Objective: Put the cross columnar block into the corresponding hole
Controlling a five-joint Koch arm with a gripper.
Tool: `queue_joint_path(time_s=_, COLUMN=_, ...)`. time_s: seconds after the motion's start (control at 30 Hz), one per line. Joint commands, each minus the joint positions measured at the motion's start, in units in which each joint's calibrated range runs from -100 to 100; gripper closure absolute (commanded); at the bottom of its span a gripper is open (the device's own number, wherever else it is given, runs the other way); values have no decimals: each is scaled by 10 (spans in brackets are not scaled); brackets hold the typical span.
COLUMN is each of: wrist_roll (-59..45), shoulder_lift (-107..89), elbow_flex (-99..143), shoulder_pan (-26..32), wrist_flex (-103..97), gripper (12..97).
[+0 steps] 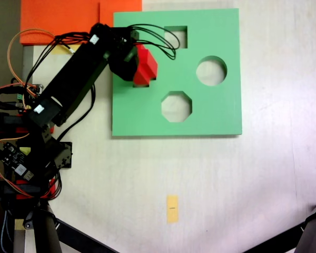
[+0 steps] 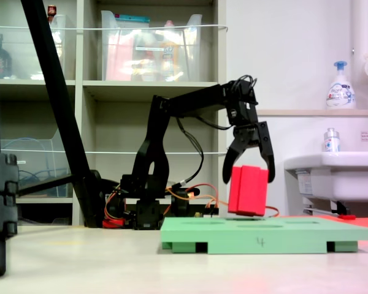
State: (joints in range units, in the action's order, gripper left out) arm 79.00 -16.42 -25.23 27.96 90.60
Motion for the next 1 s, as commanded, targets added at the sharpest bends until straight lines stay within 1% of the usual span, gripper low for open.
queue_joint_path(time_s=0.0, wrist_roll=3, shoulder_lift=-36, elbow_flex=-42, shoulder_pan=4, wrist_flex=6, gripper=760)
queue_joint_path(time_s=0.43, wrist_roll=3, shoulder_lift=-20, elbow_flex=-37, shoulder_pan=7, wrist_flex=65, gripper=762)
queue_joint_path(time_s=0.97, wrist_roll=3, shoulder_lift=52, elbow_flex=-39, shoulder_pan=7, wrist_flex=26, gripper=759)
